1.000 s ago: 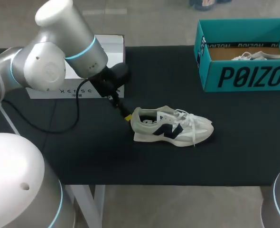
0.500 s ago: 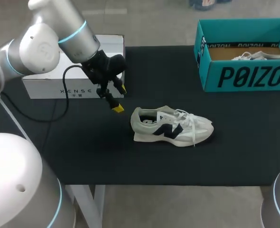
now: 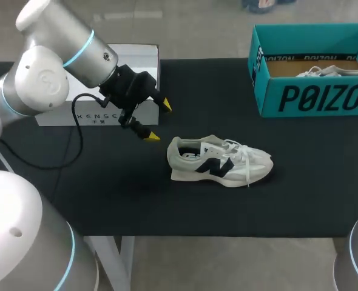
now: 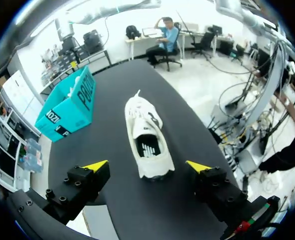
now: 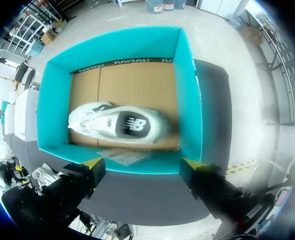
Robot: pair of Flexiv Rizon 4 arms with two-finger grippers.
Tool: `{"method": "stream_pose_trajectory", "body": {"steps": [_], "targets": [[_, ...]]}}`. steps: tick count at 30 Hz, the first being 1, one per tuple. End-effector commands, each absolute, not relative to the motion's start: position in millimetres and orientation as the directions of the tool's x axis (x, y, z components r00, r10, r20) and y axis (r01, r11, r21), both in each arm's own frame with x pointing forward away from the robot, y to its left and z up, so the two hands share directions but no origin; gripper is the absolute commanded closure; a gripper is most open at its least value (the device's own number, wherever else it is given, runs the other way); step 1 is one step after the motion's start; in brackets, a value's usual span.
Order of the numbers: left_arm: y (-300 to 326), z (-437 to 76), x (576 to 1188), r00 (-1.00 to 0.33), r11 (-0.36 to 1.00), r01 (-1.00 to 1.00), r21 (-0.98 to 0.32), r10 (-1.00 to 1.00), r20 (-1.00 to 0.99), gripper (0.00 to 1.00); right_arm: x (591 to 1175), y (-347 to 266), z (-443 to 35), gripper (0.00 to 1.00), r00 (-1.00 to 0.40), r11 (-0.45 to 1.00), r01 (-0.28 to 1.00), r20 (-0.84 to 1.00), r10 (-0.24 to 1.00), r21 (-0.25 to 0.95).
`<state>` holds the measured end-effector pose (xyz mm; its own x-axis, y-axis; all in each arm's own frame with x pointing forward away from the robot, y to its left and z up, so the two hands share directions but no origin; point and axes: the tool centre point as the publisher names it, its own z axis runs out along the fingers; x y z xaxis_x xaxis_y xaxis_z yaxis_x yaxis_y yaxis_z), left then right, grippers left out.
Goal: Take the shoe out of the shoebox, open the shoe tongue, remove and reinsert the insole, then place the shoe into the shoebox
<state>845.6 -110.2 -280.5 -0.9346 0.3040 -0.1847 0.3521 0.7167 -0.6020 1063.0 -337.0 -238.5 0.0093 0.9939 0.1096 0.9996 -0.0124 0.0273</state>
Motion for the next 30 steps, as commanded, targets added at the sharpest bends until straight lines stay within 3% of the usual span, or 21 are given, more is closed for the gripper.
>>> {"method": "stream_pose_trajectory", "body": {"steps": [1,9,20,30], "targets": [[-104.2,-284.6,839.0,-0.934,0.702,0.356,-0.616,0.261,-0.242,0.00,1063.6,-337.0,-238.7,0.00,0.009,-0.012,1.000,0.110,0.994,0.027],[-109.4,-296.4,834.3,-0.929,0.774,0.369,-0.515,0.288,-0.231,0.00,1063.6,-337.0,-238.7,0.00,0.009,-0.012,1.000,0.110,0.994,0.027],[-94.5,-332.7,828.4,-0.987,0.740,0.158,-0.654,0.096,-0.130,0.00,1063.6,-337.0,-238.7,0.00,0.009,-0.012,1.000,0.110,0.994,0.027],[-91.9,-357.2,826.5,-0.999,0.614,0.033,-0.788,0.019,-0.027,0.00,1063.6,-337.0,-238.7,0.00,0.009,-0.012,1.000,0.110,0.994,0.027]]}}
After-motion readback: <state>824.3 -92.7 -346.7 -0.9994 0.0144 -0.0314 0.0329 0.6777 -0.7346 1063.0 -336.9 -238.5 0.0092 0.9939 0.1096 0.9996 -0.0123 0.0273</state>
